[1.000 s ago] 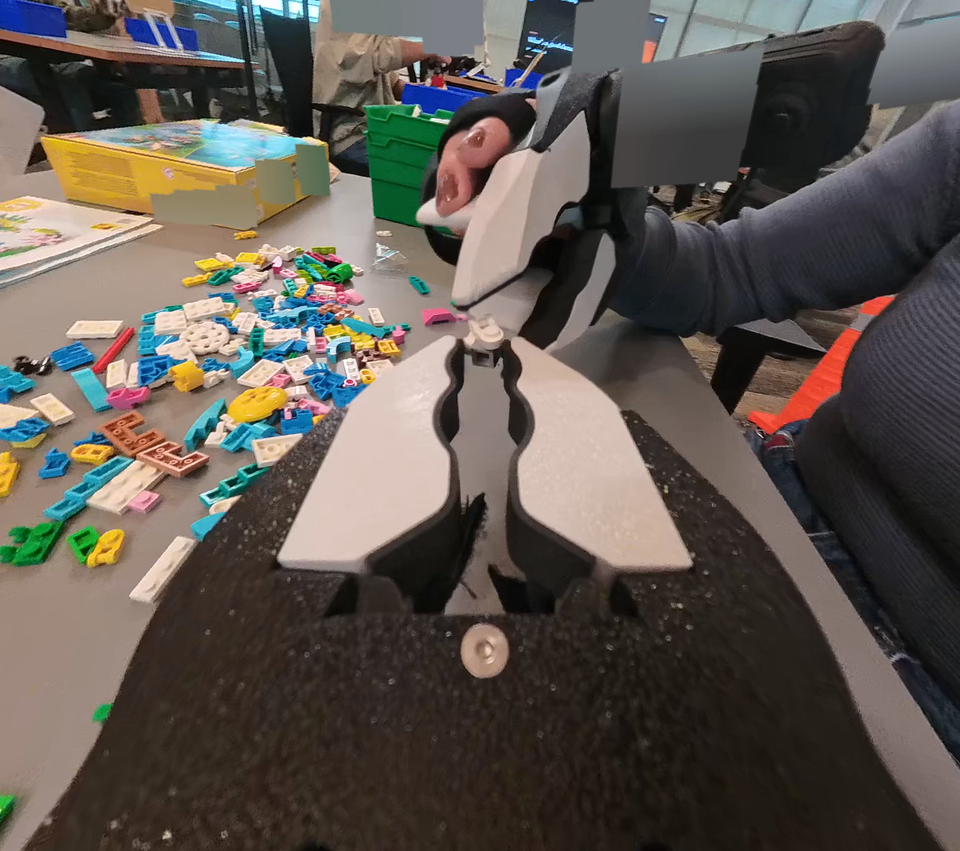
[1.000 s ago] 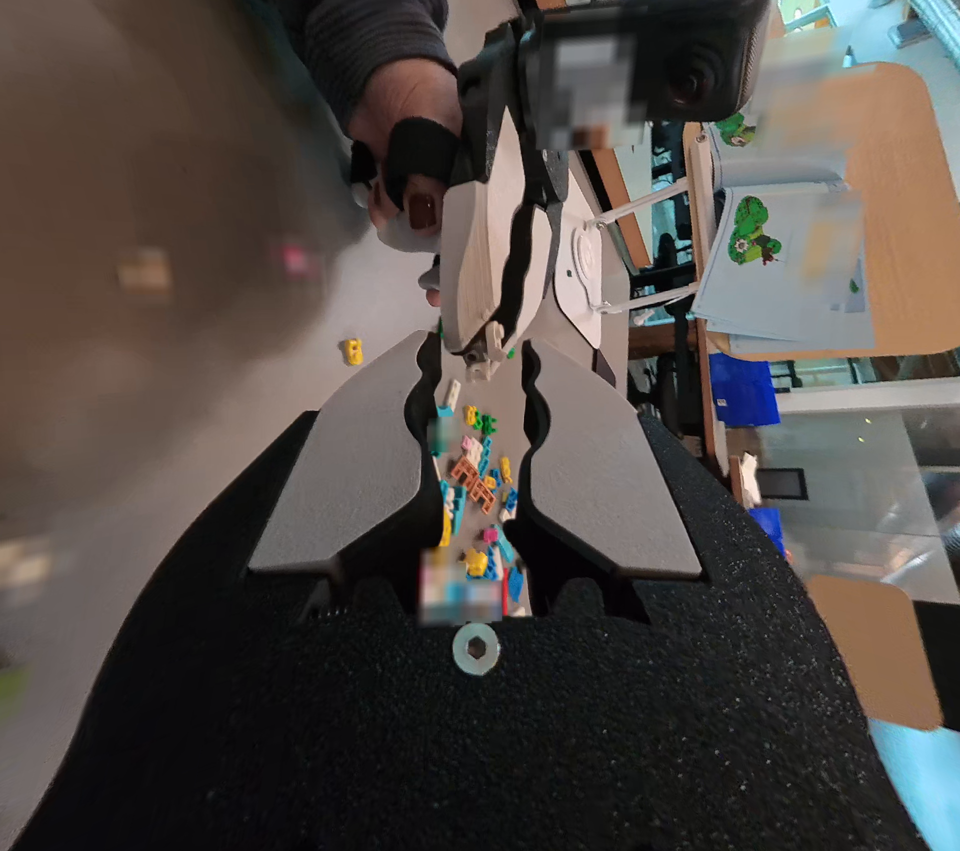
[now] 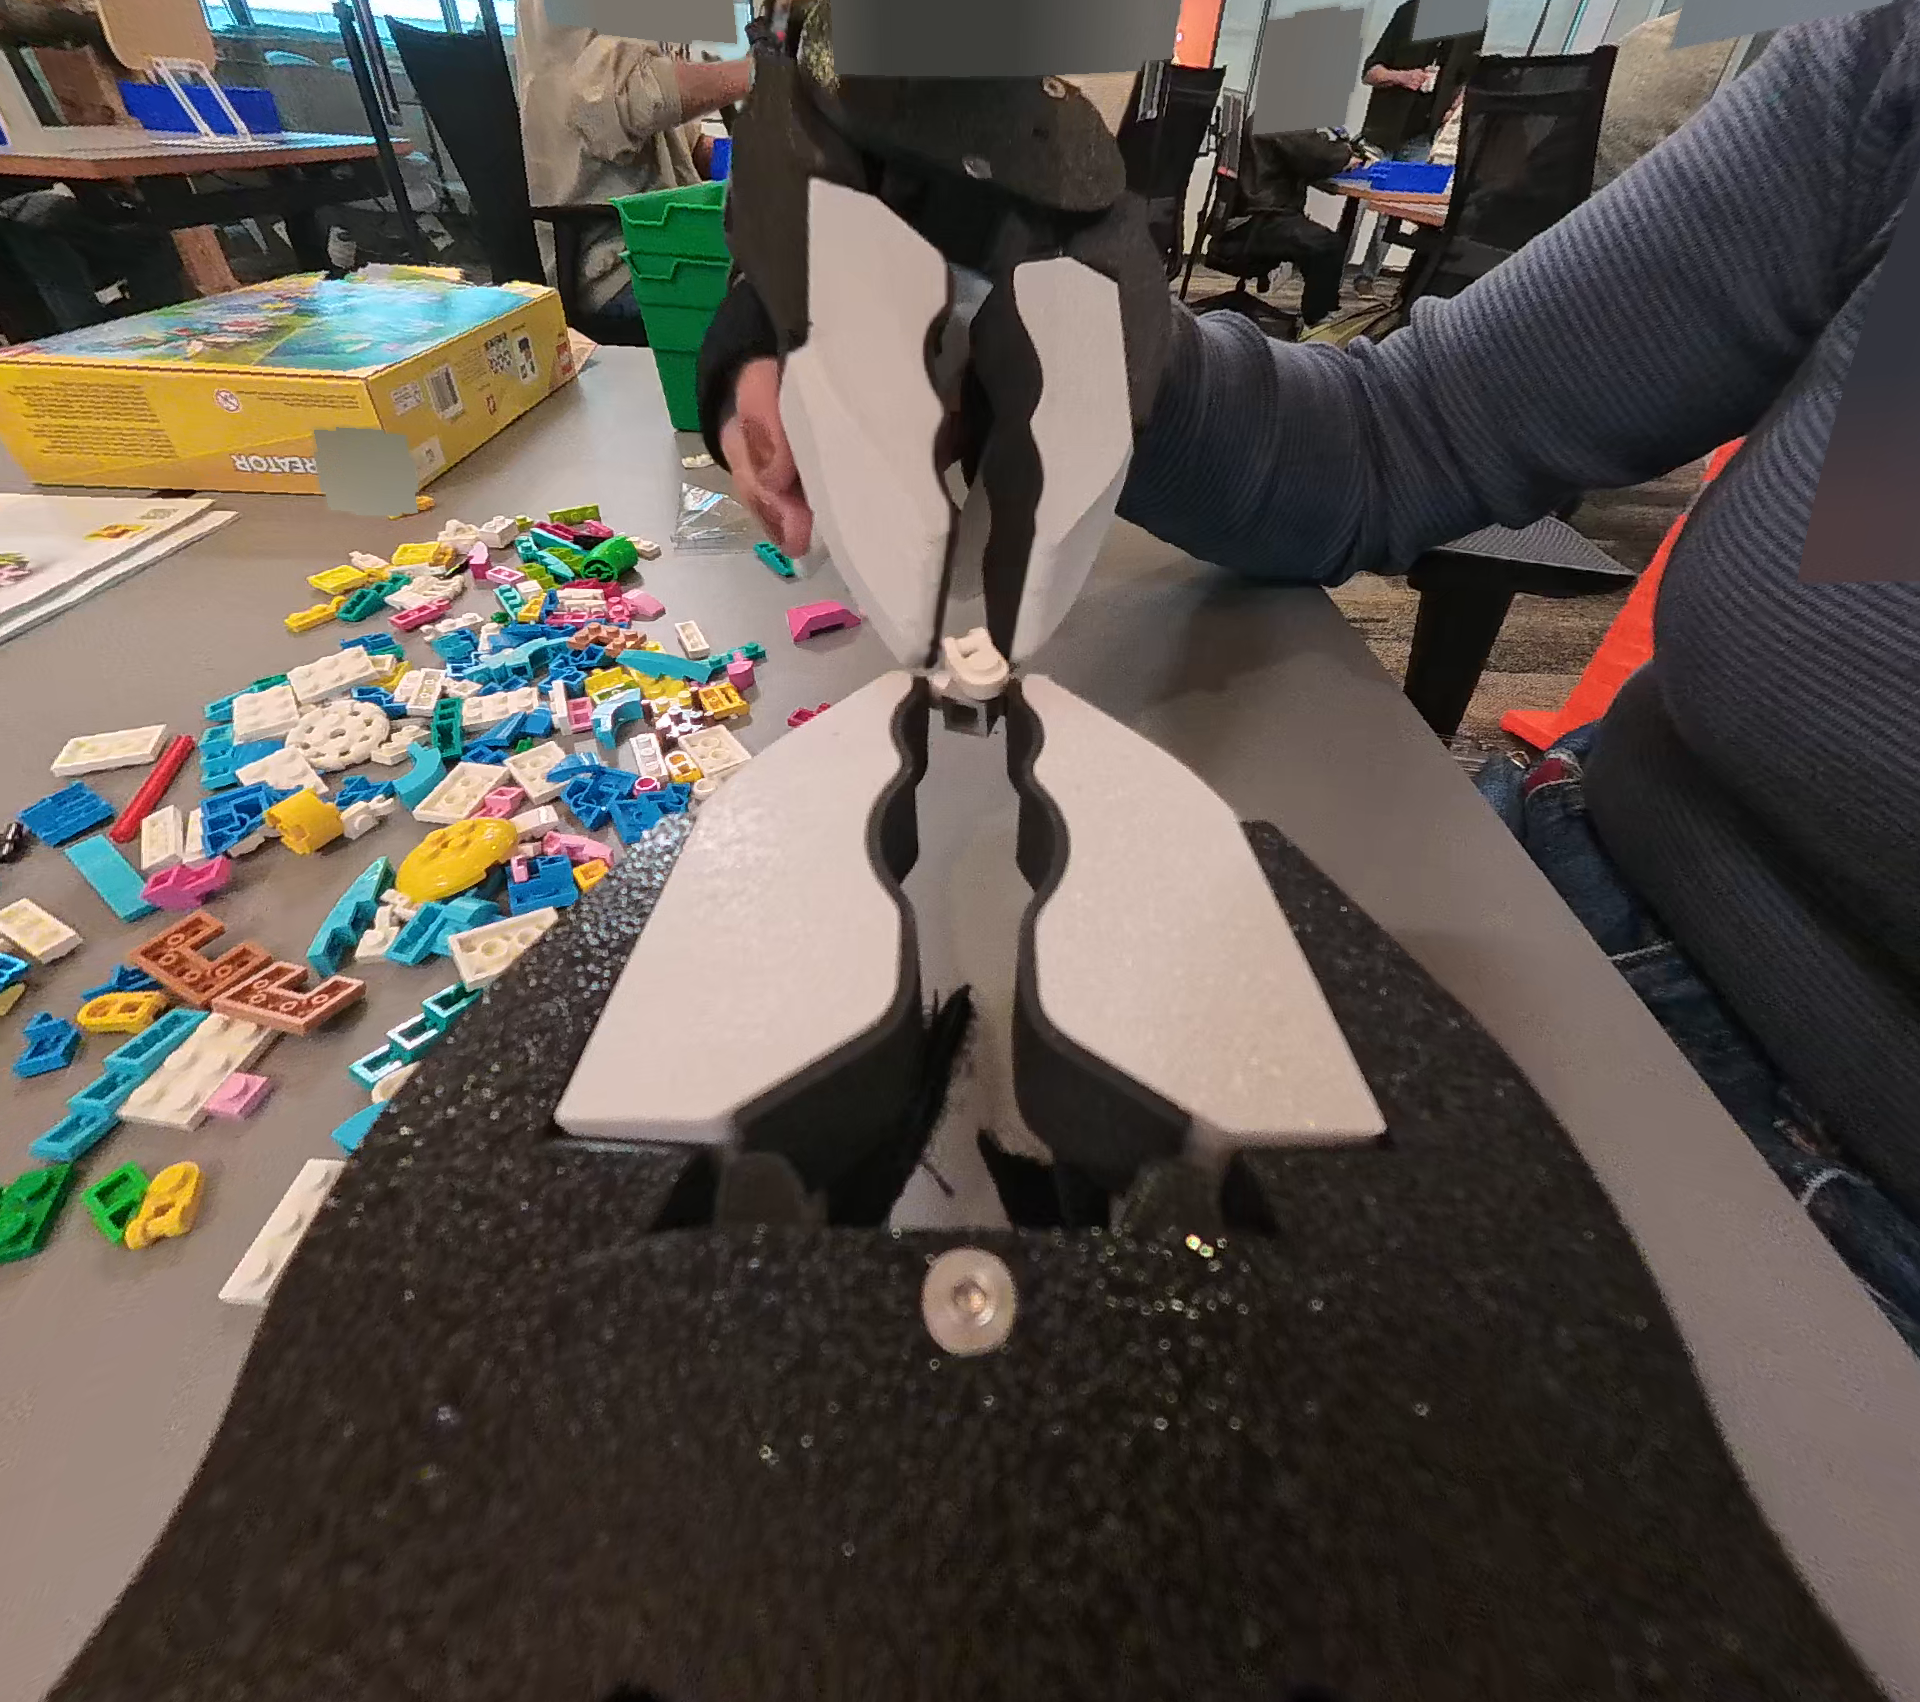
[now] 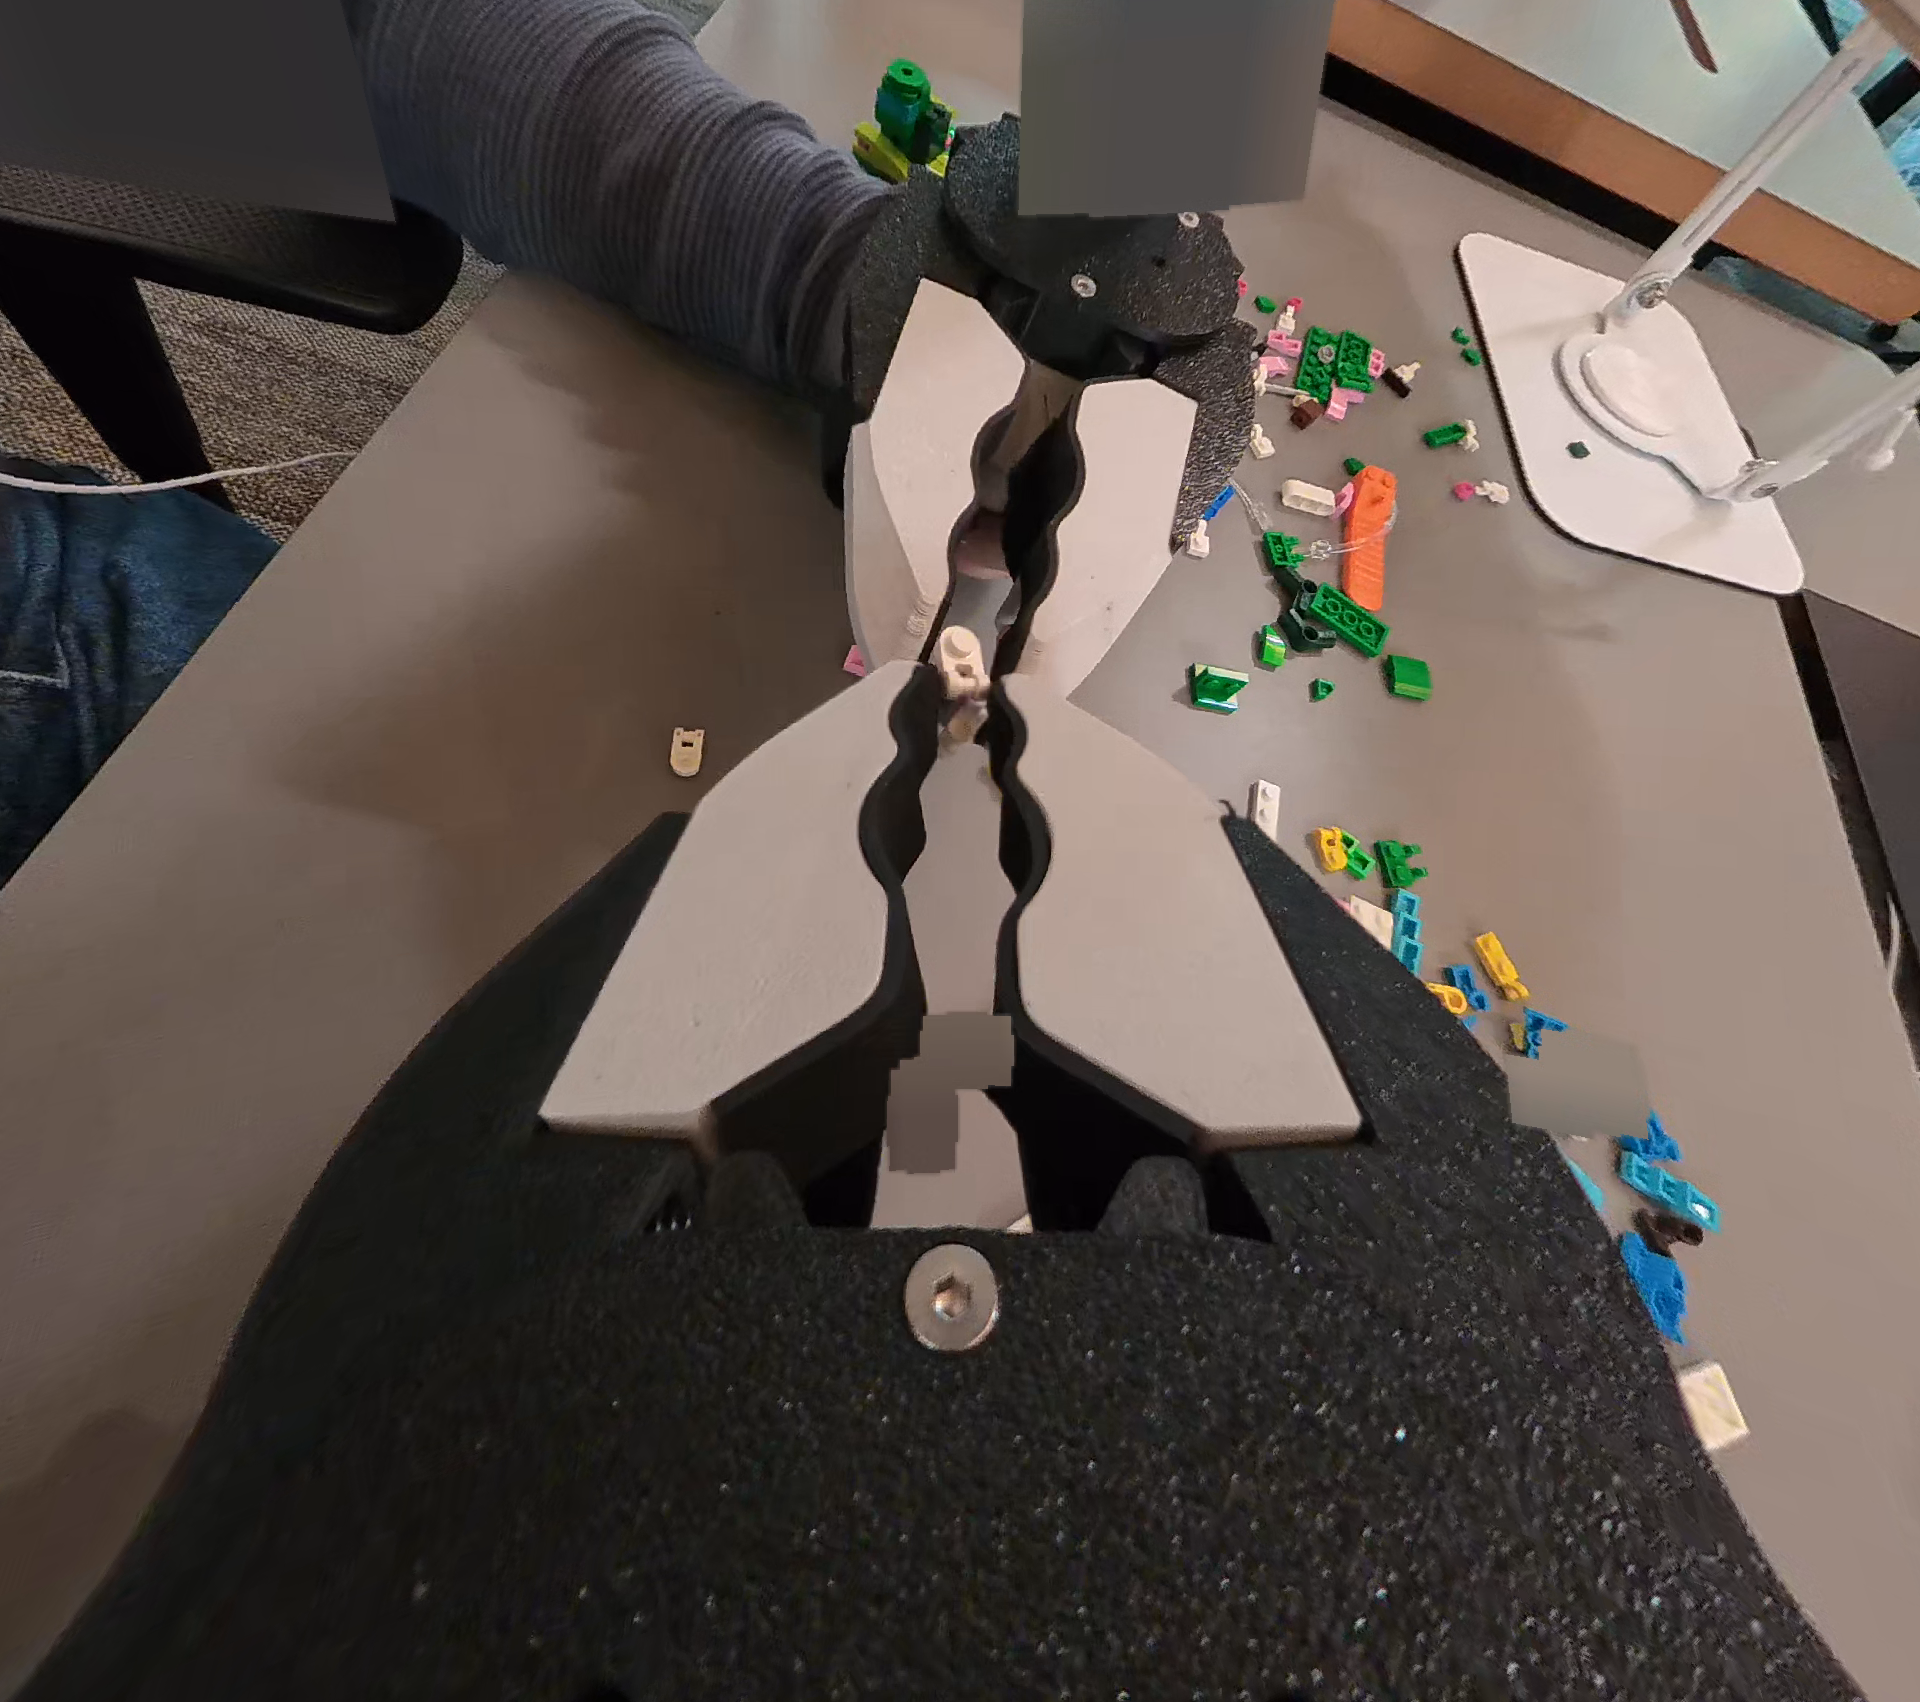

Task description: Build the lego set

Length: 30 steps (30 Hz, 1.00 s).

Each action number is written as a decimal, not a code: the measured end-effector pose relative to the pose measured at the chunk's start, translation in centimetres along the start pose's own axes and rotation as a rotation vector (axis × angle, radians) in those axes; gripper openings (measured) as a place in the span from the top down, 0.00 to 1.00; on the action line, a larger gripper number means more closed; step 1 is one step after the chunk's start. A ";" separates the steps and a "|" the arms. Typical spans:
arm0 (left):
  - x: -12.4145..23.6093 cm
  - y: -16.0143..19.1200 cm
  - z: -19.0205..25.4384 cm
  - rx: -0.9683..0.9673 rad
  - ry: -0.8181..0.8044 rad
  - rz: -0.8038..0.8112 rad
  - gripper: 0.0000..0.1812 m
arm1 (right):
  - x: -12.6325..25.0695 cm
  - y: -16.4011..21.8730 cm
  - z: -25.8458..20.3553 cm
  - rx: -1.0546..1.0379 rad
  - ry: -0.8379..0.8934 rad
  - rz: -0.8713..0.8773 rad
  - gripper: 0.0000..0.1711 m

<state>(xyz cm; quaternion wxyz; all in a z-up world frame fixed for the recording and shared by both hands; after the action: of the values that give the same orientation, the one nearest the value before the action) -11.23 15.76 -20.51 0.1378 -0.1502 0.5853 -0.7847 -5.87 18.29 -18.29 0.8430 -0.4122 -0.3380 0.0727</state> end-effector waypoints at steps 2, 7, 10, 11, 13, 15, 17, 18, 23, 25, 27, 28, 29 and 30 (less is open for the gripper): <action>0.0 -0.1 -0.1 -0.002 -0.007 0.005 0.92 | 0.0 0.0 0.1 0.000 0.008 -0.003 0.95; 0.2 -0.3 -0.7 0.001 -0.072 0.026 0.92 | 0.2 0.4 0.9 -0.029 0.066 -0.049 0.95; 0.3 -0.3 -1.2 0.011 -0.112 0.033 0.92 | 0.3 0.6 1.3 -0.058 0.094 -0.089 0.95; 0.3 -0.3 -1.4 0.013 -0.124 0.034 0.92 | 0.2 0.7 1.3 -0.061 0.094 -0.103 0.95; 0.3 -0.2 -1.6 0.017 -0.141 0.033 0.92 | 0.2 0.9 1.4 -0.069 0.105 -0.128 0.95; 0.3 -0.2 -1.8 0.019 -0.159 0.035 0.92 | 0.1 1.0 1.4 -0.077 0.106 -0.145 0.95; 0.2 -0.2 -1.9 0.023 -0.173 0.037 0.92 | 0.0 1.1 1.5 -0.086 0.116 -0.160 0.95; 0.2 -0.2 -2.0 0.023 -0.184 0.038 0.92 | 0.0 1.2 1.6 -0.091 0.118 -0.165 0.95; 0.2 -0.3 -2.5 0.002 -0.260 0.055 0.92 | 0.0 1.7 2.2 -0.142 0.172 -0.216 0.95; 0.2 -0.3 -2.7 -0.008 -0.291 0.065 0.92 | 0.0 1.7 2.4 -0.153 0.189 -0.226 0.95; 0.2 -0.4 -2.8 -0.014 -0.317 0.071 0.92 | 0.0 1.9 2.5 -0.163 0.197 -0.236 0.95; 0.2 -0.4 -2.9 -0.013 -0.325 0.072 0.92 | 0.0 1.9 2.6 -0.164 0.201 -0.240 0.95; 0.2 -0.3 -3.0 -0.009 -0.330 0.071 0.92 | 0.0 2.0 2.6 -0.163 0.202 -0.244 0.95; 0.2 -0.3 -3.0 -0.006 -0.333 0.070 0.92 | -0.1 2.0 2.5 -0.160 0.202 -0.247 0.95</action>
<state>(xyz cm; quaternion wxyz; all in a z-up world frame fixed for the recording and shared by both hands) -12.66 18.40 -21.00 0.2599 -0.2581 0.5617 -0.7419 -7.21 21.20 -18.71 0.8396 -0.4386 -0.3044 -0.1001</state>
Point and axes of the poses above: each gripper's, where its closed fingertips meet, x back along the fingers, y out of its underside, z = x × y across the jaws, the point moved 4 cm from there along x, back along the fingers, and after that the axes turned 13 degrees about x, right-handed, at the moved point
